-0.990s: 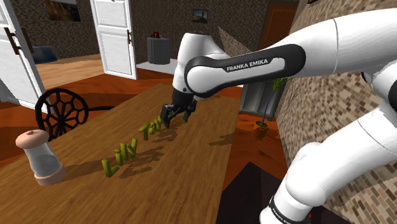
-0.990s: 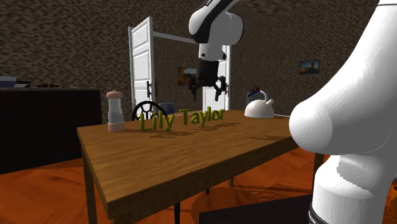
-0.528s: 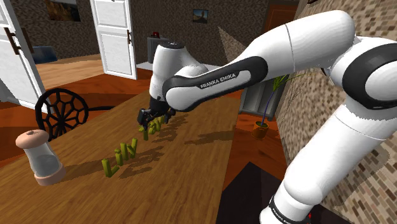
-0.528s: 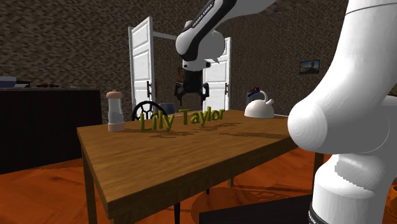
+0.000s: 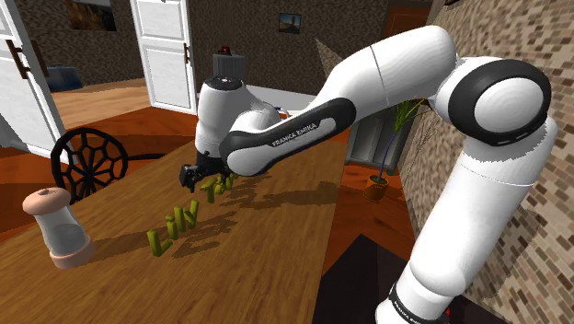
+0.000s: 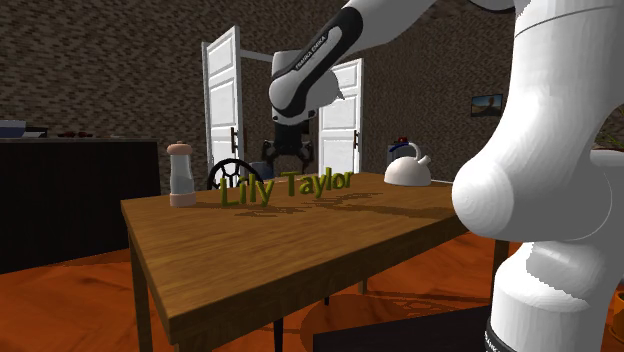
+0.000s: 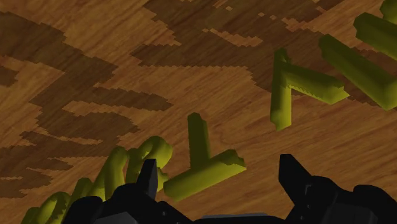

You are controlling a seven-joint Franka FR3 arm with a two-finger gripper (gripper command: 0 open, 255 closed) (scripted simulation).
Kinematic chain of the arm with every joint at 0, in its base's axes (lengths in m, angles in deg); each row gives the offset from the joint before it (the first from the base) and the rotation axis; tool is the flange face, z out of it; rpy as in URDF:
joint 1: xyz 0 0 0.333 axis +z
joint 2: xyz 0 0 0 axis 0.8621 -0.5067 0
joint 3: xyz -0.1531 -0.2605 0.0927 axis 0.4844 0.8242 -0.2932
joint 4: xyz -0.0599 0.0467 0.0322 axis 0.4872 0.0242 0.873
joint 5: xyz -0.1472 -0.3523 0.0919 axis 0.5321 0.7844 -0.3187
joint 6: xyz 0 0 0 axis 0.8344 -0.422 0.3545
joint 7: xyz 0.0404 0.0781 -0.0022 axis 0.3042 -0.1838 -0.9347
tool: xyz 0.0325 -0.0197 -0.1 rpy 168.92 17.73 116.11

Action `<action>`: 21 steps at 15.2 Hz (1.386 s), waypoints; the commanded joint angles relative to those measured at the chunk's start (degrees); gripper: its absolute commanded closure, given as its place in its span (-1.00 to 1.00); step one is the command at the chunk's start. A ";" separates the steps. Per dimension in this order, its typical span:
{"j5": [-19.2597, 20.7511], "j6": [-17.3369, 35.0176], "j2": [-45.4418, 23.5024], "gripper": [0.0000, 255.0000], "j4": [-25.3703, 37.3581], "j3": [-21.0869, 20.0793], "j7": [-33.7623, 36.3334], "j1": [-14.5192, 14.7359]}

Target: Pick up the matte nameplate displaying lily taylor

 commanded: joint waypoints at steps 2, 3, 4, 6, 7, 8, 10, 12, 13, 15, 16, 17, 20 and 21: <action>1.81 1.83 -1.41 -1.00 -0.80 0.08 1.59 0.12; 2.70 2.82 -2.04 -1.00 -1.35 0.16 2.37 0.16; 2.70 2.82 -2.04 -1.00 -1.35 0.17 2.37 0.18; 2.76 2.78 -2.12 1.00 -1.26 0.16 2.43 0.21; 2.76 2.80 -2.10 1.00 -1.30 0.16 2.44 0.21; 2.77 2.80 -2.13 1.00 -1.28 0.17 2.43 0.20; 2.78 2.80 -2.14 1.00 -1.28 0.17 2.44 0.20; 2.75 2.79 -2.11 1.00 -1.27 0.17 2.41 0.20; 2.75 2.78 -2.12 1.00 -1.26 0.17 2.41 0.20; 2.70 2.82 -2.04 1.00 -1.35 0.17 2.37 0.18; 2.13 2.19 -1.64 1.00 -1.00 0.10 1.87 0.13; 1.58 1.56 -1.24 1.00 -0.64 0.05 1.39 0.10; 0.05 -0.38 -0.14 1.00 0.54 -0.08 0.04 0.02; -0.41 -1.03 0.20 1.00 0.96 -0.10 -0.38 0.00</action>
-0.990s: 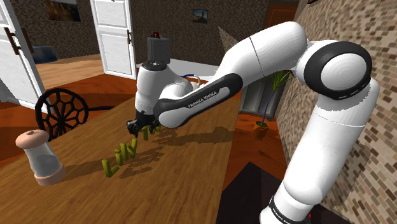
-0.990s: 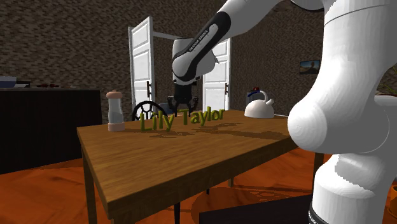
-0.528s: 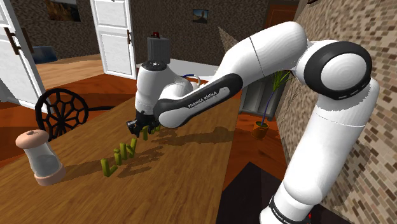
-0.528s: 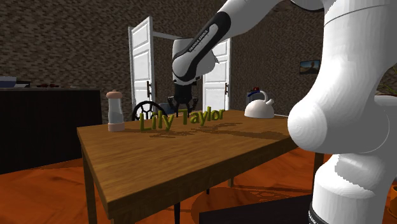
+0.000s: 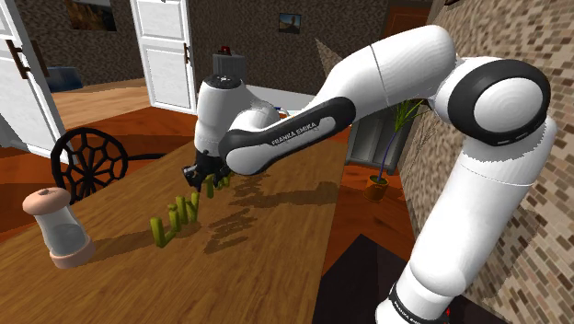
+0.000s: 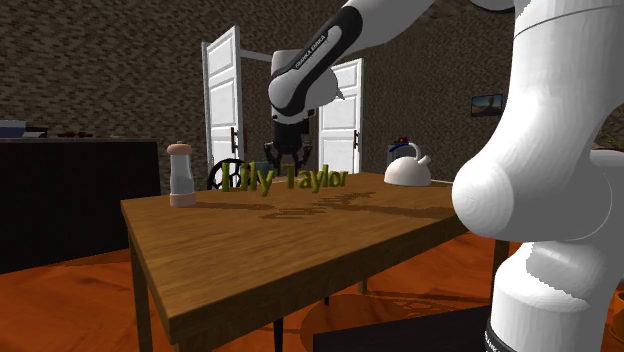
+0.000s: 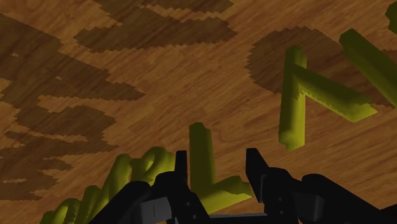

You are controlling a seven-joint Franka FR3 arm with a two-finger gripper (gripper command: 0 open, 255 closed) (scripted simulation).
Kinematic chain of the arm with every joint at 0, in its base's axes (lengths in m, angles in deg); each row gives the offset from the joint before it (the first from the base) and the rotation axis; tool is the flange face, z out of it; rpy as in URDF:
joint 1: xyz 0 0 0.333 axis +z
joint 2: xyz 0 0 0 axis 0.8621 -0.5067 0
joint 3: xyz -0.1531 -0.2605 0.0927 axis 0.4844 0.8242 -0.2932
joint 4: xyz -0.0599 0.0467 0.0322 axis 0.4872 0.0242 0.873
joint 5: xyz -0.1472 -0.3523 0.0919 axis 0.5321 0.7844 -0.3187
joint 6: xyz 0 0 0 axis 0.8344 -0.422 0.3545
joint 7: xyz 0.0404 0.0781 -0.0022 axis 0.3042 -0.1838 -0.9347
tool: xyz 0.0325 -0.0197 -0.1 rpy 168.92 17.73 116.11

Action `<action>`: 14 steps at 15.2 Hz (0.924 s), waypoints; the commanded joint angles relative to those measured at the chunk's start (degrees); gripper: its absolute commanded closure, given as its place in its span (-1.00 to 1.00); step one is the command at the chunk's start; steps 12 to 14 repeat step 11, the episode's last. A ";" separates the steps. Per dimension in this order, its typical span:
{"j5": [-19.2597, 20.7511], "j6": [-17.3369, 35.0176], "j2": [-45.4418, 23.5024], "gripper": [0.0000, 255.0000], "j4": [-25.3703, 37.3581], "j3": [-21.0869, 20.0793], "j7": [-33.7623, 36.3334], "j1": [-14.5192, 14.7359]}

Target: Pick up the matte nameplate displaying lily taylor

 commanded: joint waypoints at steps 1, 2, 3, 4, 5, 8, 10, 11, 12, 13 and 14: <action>-0.88 -1.28 0.62 1.00 0.86 -0.05 -0.81 -0.03; -1.31 -1.94 0.94 1.00 1.31 -0.06 -1.20 -0.04; -1.71 -2.62 1.24 1.00 1.77 -0.07 -1.58 -0.05; -2.10 -3.29 1.52 1.00 2.25 -0.08 -1.94 -0.06; -2.47 -3.97 1.80 1.00 2.74 -0.08 -2.30 -0.06; -3.47 -6.04 2.54 1.00 4.29 -0.07 -3.27 -0.07; -3.82 -6.85 2.79 1.00 4.92 -0.07 -3.62 -0.07; -3.82 -6.84 2.79 1.00 4.92 -0.06 -3.63 -0.07; -3.82 -6.84 2.79 1.00 4.92 -0.06 -3.63 -0.07; -3.82 -6.84 2.79 1.00 4.92 -0.06 -3.63 -0.07; -3.82 -6.84 2.79 1.00 4.92 -0.06 -3.63 -0.07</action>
